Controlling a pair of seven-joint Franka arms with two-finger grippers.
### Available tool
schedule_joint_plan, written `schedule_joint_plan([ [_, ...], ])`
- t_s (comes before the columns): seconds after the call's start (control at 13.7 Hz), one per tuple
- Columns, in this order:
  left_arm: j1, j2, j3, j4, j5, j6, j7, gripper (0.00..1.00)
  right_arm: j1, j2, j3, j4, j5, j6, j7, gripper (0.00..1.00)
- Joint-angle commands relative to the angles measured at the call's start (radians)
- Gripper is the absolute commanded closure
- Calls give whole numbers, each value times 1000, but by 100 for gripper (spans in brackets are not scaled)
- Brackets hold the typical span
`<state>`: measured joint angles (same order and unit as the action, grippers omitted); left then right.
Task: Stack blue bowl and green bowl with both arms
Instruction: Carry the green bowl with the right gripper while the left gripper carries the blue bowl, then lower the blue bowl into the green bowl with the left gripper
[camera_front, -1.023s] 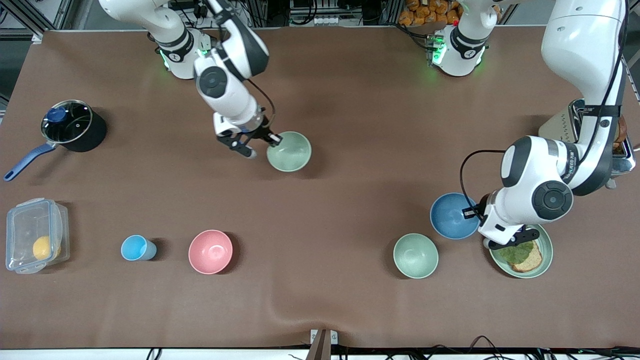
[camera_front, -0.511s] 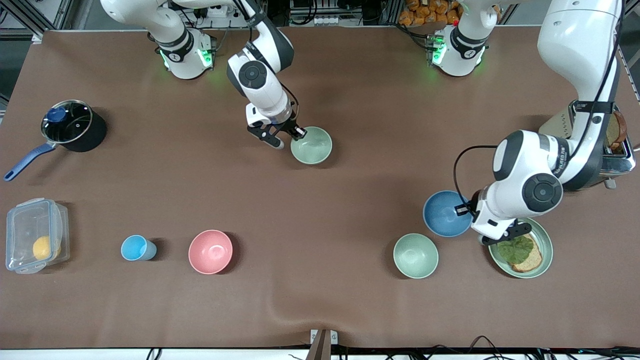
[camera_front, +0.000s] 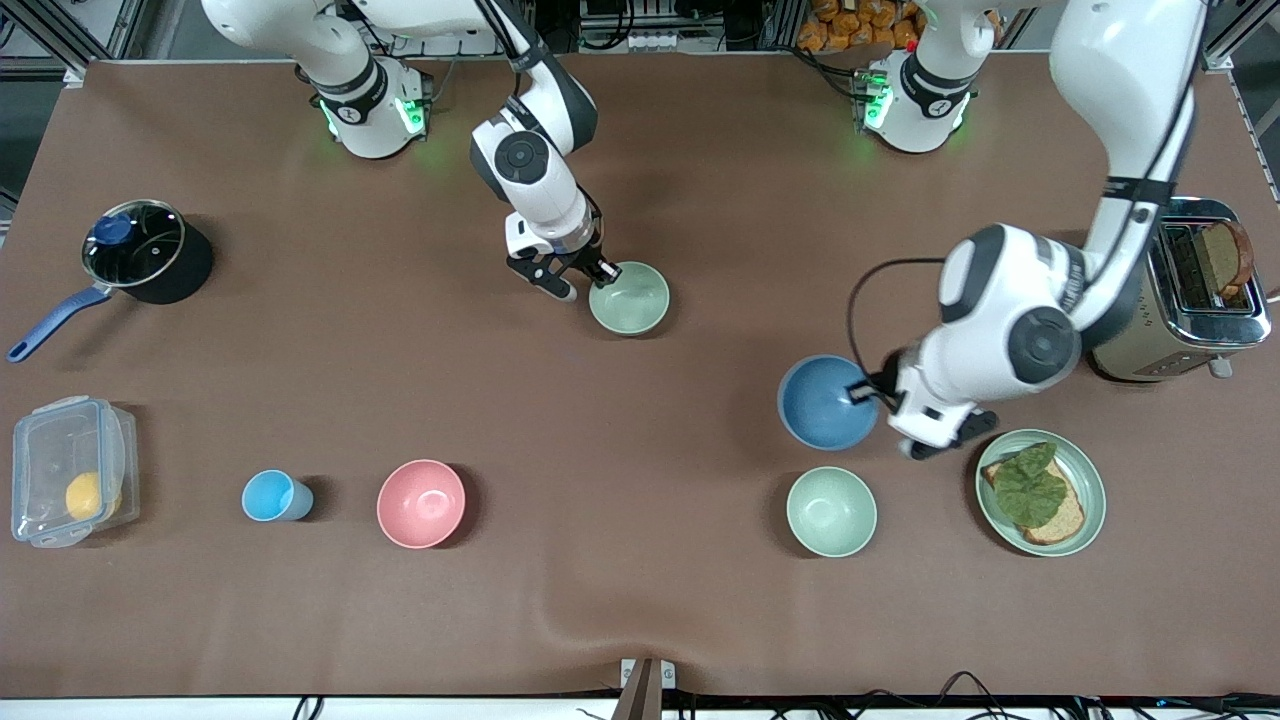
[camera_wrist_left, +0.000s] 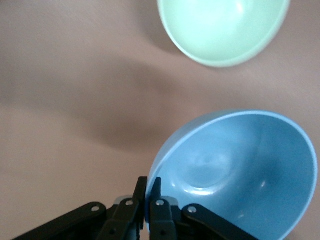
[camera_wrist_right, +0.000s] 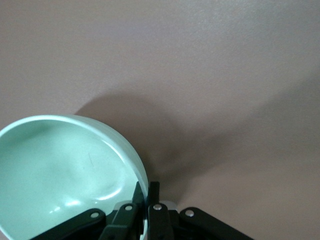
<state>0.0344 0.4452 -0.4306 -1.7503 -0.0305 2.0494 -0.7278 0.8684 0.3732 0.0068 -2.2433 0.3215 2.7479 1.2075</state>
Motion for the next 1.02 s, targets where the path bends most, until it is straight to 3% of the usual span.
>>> schedule_joint_plan([
  [0.0, 4, -80, -92, -121, -22, 78, -97, 100, 14, 4, -10, 13, 17, -7, 32, 1],
  [0.29, -2, -100, -181, -190, -22, 133, -183, 100, 4, -28, -14, 22, 16, -63, 56, 0],
  [0.58, -73, -92, -189, -204, -22, 153, -248, 100, -87, -40, -15, 73, 21, -169, 60, 0],
  [0.8, -112, -59, -189, -205, -22, 192, -272, 100, -130, -37, -15, 108, 89, -240, 59, 0],
  [0.95, -140, -45, -189, -205, -22, 210, -304, 100, -143, -31, -18, 108, 282, -238, 60, 0],
])
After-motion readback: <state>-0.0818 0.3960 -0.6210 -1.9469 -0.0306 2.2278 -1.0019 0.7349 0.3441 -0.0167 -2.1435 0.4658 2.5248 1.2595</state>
